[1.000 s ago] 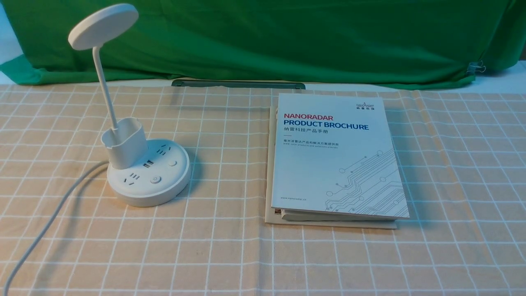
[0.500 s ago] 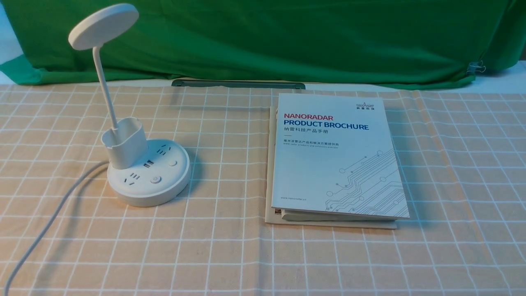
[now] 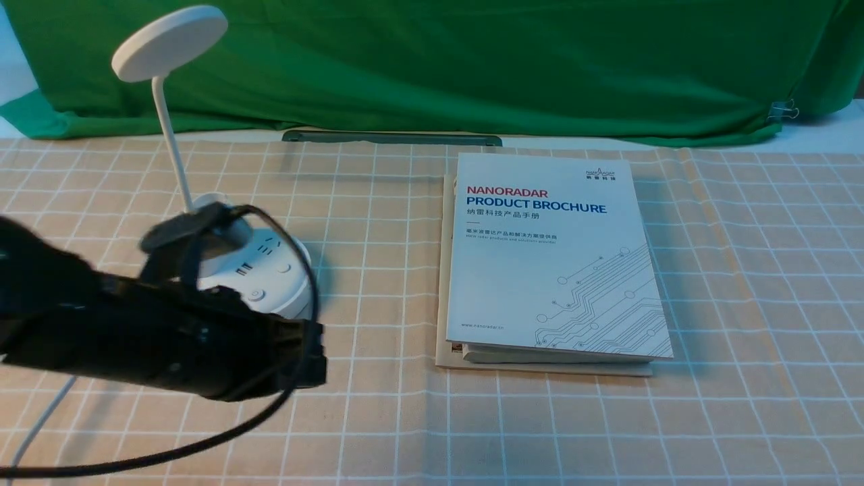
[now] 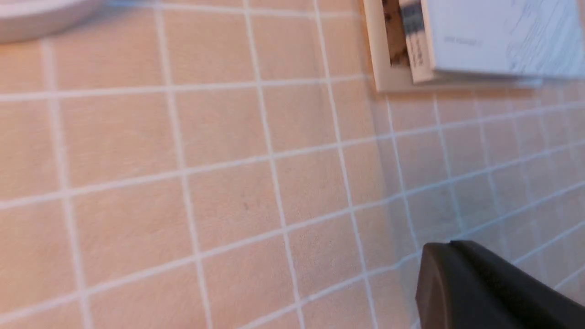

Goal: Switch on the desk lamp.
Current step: Use the left arm to press the button switch on the lamp holder

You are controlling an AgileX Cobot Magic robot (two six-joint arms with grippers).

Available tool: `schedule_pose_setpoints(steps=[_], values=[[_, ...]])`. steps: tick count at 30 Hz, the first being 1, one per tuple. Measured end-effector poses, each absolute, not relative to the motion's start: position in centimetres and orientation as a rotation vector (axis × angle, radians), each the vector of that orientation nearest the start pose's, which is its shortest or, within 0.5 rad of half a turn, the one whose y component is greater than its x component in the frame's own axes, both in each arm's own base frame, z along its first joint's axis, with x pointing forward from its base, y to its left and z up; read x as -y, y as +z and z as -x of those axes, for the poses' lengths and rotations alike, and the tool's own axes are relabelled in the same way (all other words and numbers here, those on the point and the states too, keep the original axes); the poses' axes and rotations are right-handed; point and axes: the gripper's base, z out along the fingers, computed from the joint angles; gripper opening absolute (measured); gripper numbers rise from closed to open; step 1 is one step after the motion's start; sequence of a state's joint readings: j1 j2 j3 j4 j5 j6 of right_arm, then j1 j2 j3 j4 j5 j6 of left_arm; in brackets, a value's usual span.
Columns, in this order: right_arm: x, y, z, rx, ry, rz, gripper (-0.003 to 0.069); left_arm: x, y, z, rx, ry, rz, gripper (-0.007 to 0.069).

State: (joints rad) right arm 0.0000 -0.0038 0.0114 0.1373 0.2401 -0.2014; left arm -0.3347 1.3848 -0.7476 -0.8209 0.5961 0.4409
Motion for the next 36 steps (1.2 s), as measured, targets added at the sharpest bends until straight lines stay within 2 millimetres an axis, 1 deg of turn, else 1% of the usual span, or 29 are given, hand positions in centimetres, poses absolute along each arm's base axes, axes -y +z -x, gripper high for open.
schedule_pose_setpoints(steps=[1, 2, 5, 7, 9, 12, 13, 16, 18, 20, 22, 27, 30, 36], values=[[-0.3, 18.8, -5.5, -1.727, -0.022, 0.083, 0.0241, 12.9, 22.3, -23.6, -2.622, -0.729, -0.273, 0.0002], [-0.3, 18.8, -5.5, -1.727, -0.022, 0.083, 0.0241, 14.0, 22.1, -24.6, -2.641, -0.668, -0.314, 0.0002], [-0.3, 18.8, -5.5, -1.727, -0.022, 0.083, 0.0241, 15.4, 21.7, -26.6, -2.644, -0.543, -0.360, 0.0002], [-0.3, 18.8, -5.5, -1.727, -0.022, 0.083, 0.0241, 16.1, 21.4, -28.6, -2.624, -0.449, -0.368, 0.0002], [-0.3, 18.8, -5.5, -1.727, -0.022, 0.083, 0.0241, 16.4, 21.5, -30.6, -2.576, -0.391, -0.357, 0.0002], [-0.3, 18.8, -5.5, -1.727, -0.022, 0.083, 0.0241, 16.5, 21.3, -33.1, -2.538, -0.314, -0.336, 0.0002], [-0.3, 18.8, -5.5, -1.727, -0.022, 0.083, 0.0241, 16.4, 21.1, -34.1, -2.532, -0.281, -0.332, 0.0002], [-0.3, 18.8, -5.5, -1.727, -0.022, 0.083, 0.0241, 15.9, 20.3, -35.9, -2.540, -0.217, -0.314, 0.0002], [-0.3, 18.8, -5.5, -1.727, -0.022, 0.083, 0.0241, 15.5, 19.9, -36.4, -2.554, -0.198, -0.299, 0.0002], [-0.3, 18.8, -5.5, -1.727, -0.022, 0.083, 0.0241, 14.6, 19.0, -37.2, -2.583, -0.174, -0.259, 0.0002], [-0.3, 18.8, -5.5, -1.727, -0.022, 0.083, 0.0241, 13.7, 18.6, -37.6, -2.600, -0.168, -0.202, 0.0002], [-0.3, 18.8, -5.5, -1.727, -0.022, 0.083, 0.0241, 11.9, 18.7, -38.5, -2.571, -0.164, -0.118, 0.0002], [-0.3, 18.8, -5.5, -1.727, -0.022, 0.083, 0.0241, 11.6, 18.7, -38.7, -2.569, -0.161, -0.105, 0.0002], [-0.3, 18.8, -5.5, -1.727, -0.022, 0.083, 0.0241, 11.5, 18.7, -38.7, -2.571, -0.149, -0.116, 0.0002]])
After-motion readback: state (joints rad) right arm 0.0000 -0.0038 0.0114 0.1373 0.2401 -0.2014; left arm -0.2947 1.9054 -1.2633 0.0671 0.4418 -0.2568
